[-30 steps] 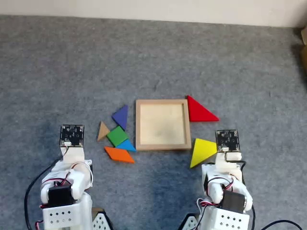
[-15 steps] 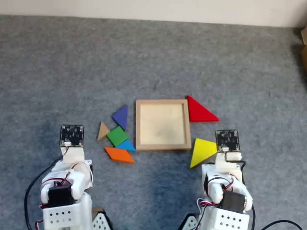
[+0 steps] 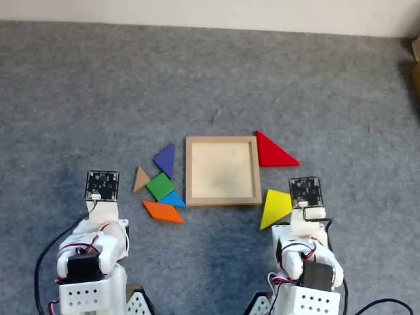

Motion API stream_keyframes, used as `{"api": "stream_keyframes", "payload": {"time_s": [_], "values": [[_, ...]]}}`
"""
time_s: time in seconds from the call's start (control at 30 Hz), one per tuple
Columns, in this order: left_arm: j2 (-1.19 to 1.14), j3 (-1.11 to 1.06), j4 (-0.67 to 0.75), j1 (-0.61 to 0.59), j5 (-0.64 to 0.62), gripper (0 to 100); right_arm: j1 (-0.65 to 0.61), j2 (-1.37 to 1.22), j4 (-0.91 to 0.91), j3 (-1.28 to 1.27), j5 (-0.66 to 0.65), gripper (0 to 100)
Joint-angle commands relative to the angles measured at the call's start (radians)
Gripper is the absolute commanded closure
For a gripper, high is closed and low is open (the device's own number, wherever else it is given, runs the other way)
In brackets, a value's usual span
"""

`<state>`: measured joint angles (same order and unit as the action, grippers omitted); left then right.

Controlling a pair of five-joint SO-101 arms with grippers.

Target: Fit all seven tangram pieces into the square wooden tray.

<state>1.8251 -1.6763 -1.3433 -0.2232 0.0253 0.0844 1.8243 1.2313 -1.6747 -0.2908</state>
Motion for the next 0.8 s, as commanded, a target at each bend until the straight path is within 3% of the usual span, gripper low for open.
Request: {"api": "stream_keyframes", "payload": {"time_s": [0.0, 0.27, 0.43, 0.63, 0.77], "values": [[0.012, -0.019, 0.0, 0.016, 0.005, 100, 0.05, 0.021, -0.101, -0.143, -0.012, 99.4], [0.012, -0.019, 0.0, 0.015, 0.005, 100, 0.136, 0.021, -0.309, -0.136, -0.026, 99.4], [0.012, -0.019, 0.0, 0.015, 0.005, 100, 0.145, 0.021, -0.309, -0.015, -0.198, 99.4], [0.012, -0.019, 0.0, 0.015, 0.005, 100, 0.15, -0.002, -0.289, 0.245, -0.127, 98.0], [0.012, -0.019, 0.0, 0.015, 0.005, 100, 0.087, -0.151, -0.277, 0.427, -0.11, 96.0]]}}
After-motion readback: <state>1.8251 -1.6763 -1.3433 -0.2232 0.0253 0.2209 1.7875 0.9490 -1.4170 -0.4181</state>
